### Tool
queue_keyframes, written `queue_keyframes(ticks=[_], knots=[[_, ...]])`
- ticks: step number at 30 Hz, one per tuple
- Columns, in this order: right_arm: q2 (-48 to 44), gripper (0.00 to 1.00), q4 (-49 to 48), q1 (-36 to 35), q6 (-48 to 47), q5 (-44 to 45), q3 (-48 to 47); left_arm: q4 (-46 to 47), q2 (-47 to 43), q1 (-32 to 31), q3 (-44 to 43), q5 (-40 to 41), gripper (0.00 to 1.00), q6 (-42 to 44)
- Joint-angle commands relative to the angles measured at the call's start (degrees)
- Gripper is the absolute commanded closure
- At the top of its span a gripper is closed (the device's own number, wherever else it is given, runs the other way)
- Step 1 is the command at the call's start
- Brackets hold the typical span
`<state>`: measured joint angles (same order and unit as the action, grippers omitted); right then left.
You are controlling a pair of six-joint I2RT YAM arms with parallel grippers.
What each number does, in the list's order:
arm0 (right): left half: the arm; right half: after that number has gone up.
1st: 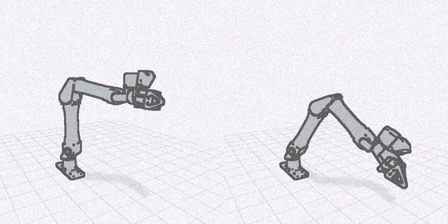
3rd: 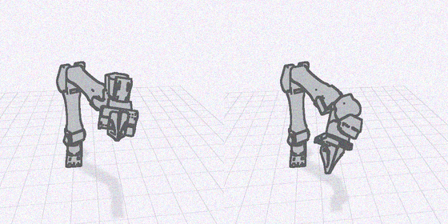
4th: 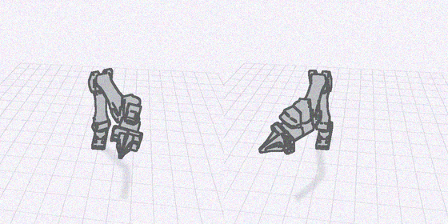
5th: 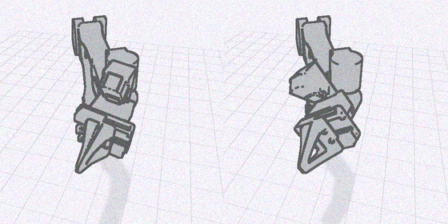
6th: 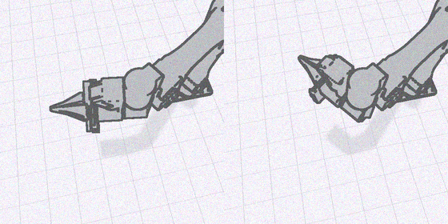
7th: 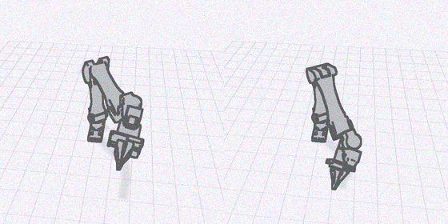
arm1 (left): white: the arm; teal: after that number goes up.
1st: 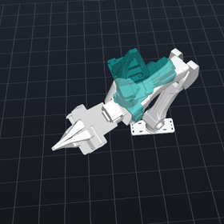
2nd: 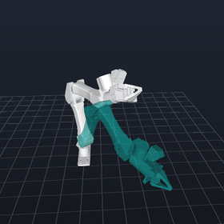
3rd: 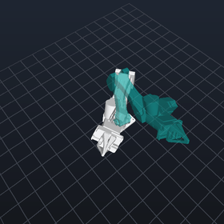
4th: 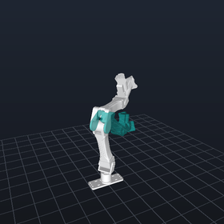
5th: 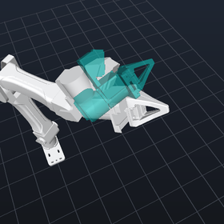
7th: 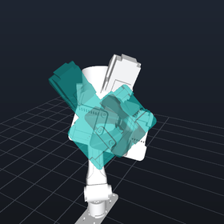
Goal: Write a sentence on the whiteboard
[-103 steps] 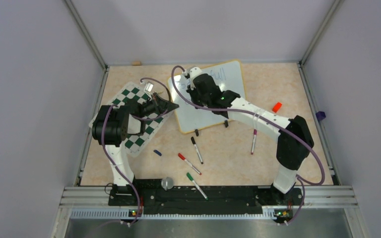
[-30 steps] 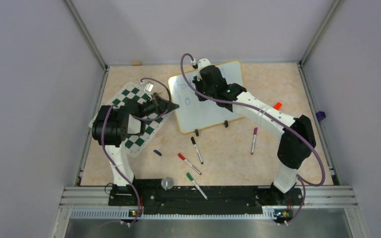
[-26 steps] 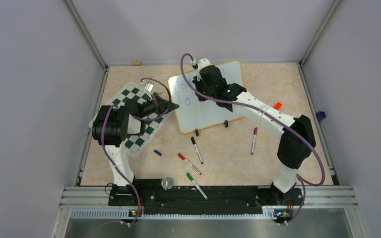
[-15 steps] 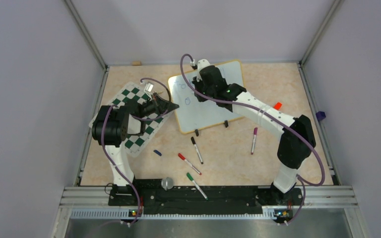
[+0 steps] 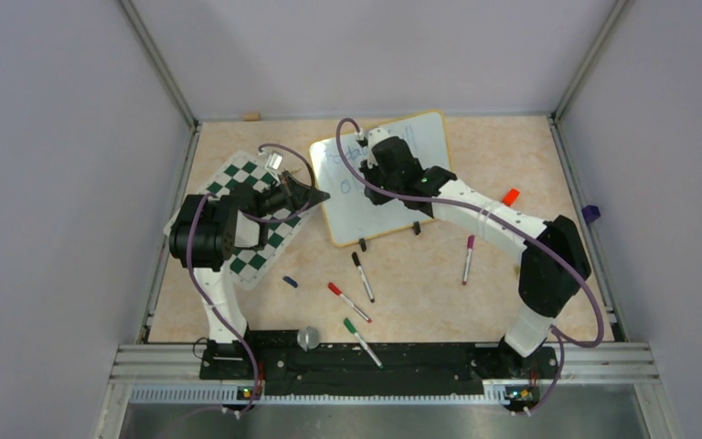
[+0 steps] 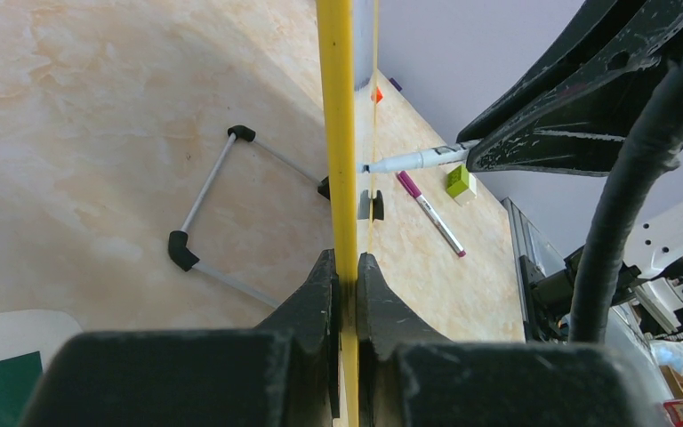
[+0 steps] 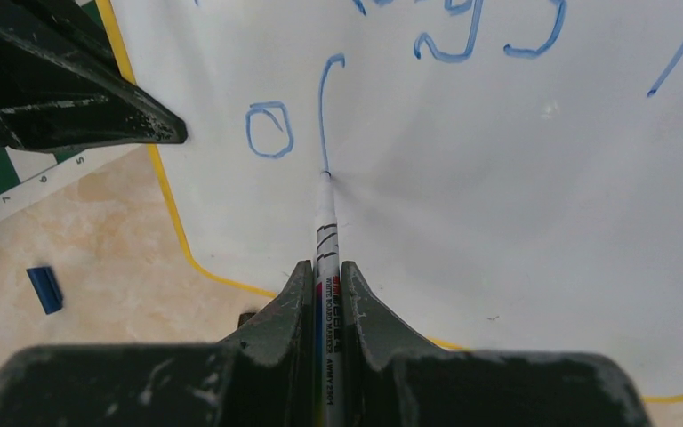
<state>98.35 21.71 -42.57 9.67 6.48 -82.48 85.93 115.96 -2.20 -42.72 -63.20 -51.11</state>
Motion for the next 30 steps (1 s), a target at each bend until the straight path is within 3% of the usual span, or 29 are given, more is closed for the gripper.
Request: queue_keyframes(ticks=[1,17,30], knots=[[-3.01,1.0,-0.76,0.51,0.59,0.54,1.56,6.88,-2.06,0.34,0.39,-1.05,1.0,4.8],[-5.12,1.0,-1.06,0.55,1.45,-1.79,-1.97,6.84,-2.39,0.34,0.78,-0.92,1.0,5.03],[-1.36,1.0,-1.11,0.55,0.4,-2.01,-6.76,6.88,-2.27,0.33,0.65,-1.0,1.0,5.01]])
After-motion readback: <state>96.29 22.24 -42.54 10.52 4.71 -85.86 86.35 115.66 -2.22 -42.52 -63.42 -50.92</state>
